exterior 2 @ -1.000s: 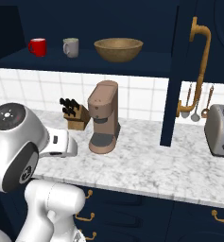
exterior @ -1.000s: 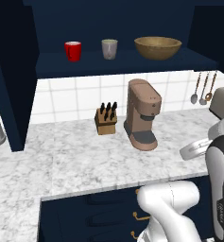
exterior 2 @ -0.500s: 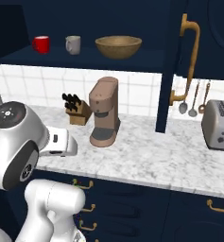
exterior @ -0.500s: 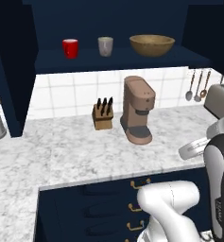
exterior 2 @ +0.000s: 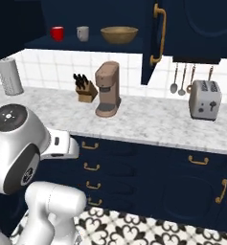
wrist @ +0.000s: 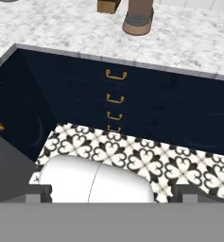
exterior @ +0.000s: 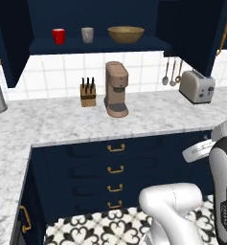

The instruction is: Gather all objects into one cabinet and sort the glasses and bowls to opposite sides.

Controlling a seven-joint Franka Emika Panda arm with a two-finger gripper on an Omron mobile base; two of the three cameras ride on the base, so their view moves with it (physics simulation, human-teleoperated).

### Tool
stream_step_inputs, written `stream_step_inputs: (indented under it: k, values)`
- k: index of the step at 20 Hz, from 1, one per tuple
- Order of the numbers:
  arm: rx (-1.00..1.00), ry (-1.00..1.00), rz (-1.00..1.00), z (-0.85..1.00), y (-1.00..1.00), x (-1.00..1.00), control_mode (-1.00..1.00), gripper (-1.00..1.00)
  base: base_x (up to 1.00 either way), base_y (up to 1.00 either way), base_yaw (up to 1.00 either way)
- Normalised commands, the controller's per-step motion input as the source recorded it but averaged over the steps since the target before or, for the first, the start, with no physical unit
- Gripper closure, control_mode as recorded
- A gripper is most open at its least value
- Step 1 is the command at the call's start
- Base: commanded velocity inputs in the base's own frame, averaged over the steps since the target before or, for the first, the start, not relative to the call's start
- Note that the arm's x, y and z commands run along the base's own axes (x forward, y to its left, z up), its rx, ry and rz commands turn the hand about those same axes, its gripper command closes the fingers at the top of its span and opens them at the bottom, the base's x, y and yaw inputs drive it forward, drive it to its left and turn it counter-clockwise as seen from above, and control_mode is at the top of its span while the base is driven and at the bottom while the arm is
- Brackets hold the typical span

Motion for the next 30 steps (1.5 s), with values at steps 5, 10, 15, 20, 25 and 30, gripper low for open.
stream_step_inputs:
  k: [5, 10, 15, 20, 25, 30]
  values:
    - [0.00, 0.00, 0.00, 0.00, 0.00, 0.00, 1.00, -1.00, -0.69, -0.20, 0.03]
    - [0.00, 0.00, 0.00, 0.00, 0.00, 0.00, 1.00, -1.00, -0.02, 0.00, 0.00]
    - [0.00, 0.00, 0.00, 0.00, 0.00, 0.00, 1.00, -1.00, 0.00, -0.20, -0.26]
    - [0.00, 0.00, 0.00, 0.00, 0.00, 0.00, 1.00, -1.00, 0.00, -0.37, -0.77]
    - [0.00, 0.00, 0.00, 0.00, 0.00, 0.00, 1.00, -1.00, 0.00, -0.25, -0.88]
    - [0.00, 0.00, 0.00, 0.00, 0.00, 0.00, 1.00, -1.00, 0.19, -0.09, -0.50]
